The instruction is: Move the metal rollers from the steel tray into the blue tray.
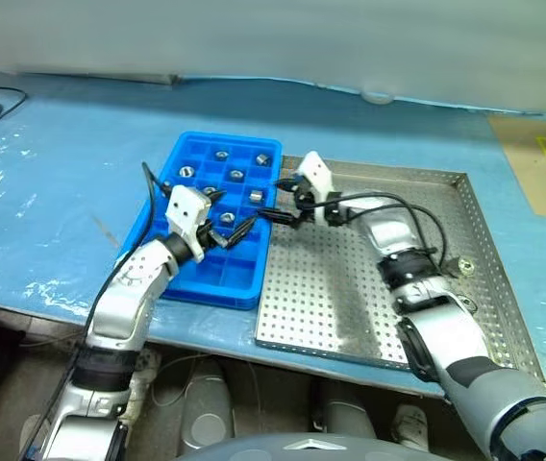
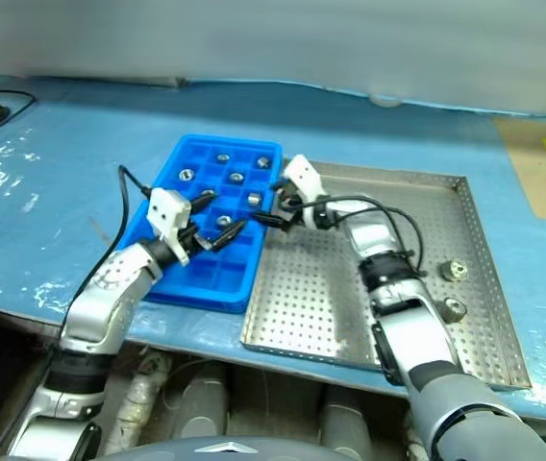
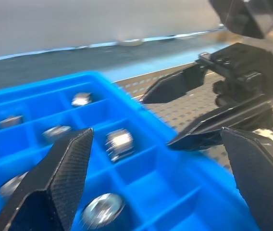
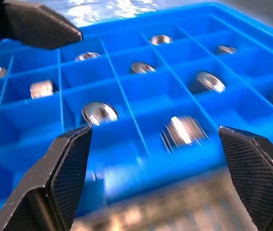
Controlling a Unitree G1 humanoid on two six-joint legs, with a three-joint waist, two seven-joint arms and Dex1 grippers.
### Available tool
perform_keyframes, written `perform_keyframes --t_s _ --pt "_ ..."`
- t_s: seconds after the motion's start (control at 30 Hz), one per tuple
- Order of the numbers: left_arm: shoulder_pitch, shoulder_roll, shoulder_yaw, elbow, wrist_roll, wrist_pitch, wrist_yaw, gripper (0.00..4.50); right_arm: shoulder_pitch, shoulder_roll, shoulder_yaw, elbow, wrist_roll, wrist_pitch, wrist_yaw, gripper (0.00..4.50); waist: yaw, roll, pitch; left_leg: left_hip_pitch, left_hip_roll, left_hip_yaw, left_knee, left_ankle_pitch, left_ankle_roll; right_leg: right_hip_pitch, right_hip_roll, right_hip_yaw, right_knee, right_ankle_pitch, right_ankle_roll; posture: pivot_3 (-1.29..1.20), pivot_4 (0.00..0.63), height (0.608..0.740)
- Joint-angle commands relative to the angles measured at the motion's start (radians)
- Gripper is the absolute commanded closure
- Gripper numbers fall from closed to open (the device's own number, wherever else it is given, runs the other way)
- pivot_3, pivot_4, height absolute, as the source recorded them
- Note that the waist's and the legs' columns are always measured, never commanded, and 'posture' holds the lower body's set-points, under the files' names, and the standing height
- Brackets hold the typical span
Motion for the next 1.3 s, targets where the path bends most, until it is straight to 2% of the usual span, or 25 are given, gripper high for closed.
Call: perform_keyframes --t_s 0.03,0.17,0.43,0.63,0.8,0.93,1.07,1.17,1.3 --pt "-0.059 -0.023 -0.029 0.061 -0.007 -0.046 -0.052 0.02 0.068 -0.061 -0.056 -0.201 0.057 0.097 -0.010 0.08 -0.020 0.000 0.000 0.001 0.000 0.000 0.001 0.000 0.000 0.000 0.000 0.001 0.000 0.000 0.000 -0.05 0.150 0.740" --pt "-0.130 -0.072 -0.081 0.169 0.000 -0.086 -0.122 0.02 0.213 -0.159 -0.141 -0.393 0.078 0.208 -0.091 0.08 -0.044 0.000 0.000 0.003 0.000 0.001 0.002 0.000 0.000 0.002 0.001 0.003 0.002 0.000 0.000 -0.16 0.150 0.740" --pt "-0.259 -0.161 -0.131 0.381 0.013 -0.175 -0.231 0.02 0.437 -0.289 -0.326 -0.647 0.097 0.374 -0.258 0.08 -0.106 0.000 0.000 0.014 -0.004 0.009 0.002 -0.003 0.004 0.006 0.001 0.017 -0.001 0.001 0.003 -0.33 0.150 0.740" --pt "-0.301 -0.208 -0.142 0.468 0.022 -0.225 -0.275 0.02 0.499 -0.307 -0.390 -0.704 0.094 0.440 -0.369 0.08 -0.159 0.000 0.000 0.014 -0.005 0.012 0.003 -0.006 0.009 0.008 0.000 0.020 -0.009 0.003 0.007 -0.41 0.150 0.740" --pt "-0.313 -0.230 -0.149 0.507 0.040 -0.260 -0.294 0.02 0.514 -0.267 -0.445 -0.718 0.150 0.508 -0.438 0.08 -0.162 0.000 0.000 0.014 -0.005 0.013 0.003 -0.006 0.011 0.008 0.000 0.021 -0.010 0.003 0.007 -0.42 0.150 0.740" --pt "-0.309 -0.235 -0.141 0.516 0.049 -0.275 -0.290 0.02 0.502 -0.254 -0.479 -0.650 0.150 0.534 -0.501 0.08 -0.162 0.000 0.000 0.013 -0.006 0.013 0.005 -0.007 0.011 0.008 0.000 0.021 -0.010 0.003 0.007 -0.40 0.150 0.740" --pt "-0.292 -0.229 -0.137 0.502 0.057 -0.275 -0.280 0.02 0.514 -0.254 -0.466 -0.617 0.185 0.557 -0.479 0.08 -0.161 0.000 0.000 0.013 -0.006 0.013 0.006 -0.007 0.012 0.008 -0.001 0.021 -0.010 0.003 0.007 -0.38 0.150 0.740" --pt "-0.282 -0.227 -0.135 0.490 0.058 -0.273 -0.271 0.02 0.511 -0.257 -0.444 -0.573 0.176 0.556 -0.487 0.70 -0.160 0.000 0.000 0.013 -0.006 0.013 0.005 -0.008 0.012 0.008 -0.001 0.021 -0.011 0.002 0.009 -0.36 0.150 0.740" --pt "-0.275 -0.219 -0.132 0.479 0.061 -0.270 -0.267 0.02 0.501 -0.256 -0.417 -0.544 0.185 0.552 -0.475 2.08 -0.159 0.001 0.000 0.012 -0.006 0.013 0.005 -0.008 0.012 0.008 -0.001 0.021 -0.011 0.002 0.009 -0.34 0.150 0.740"
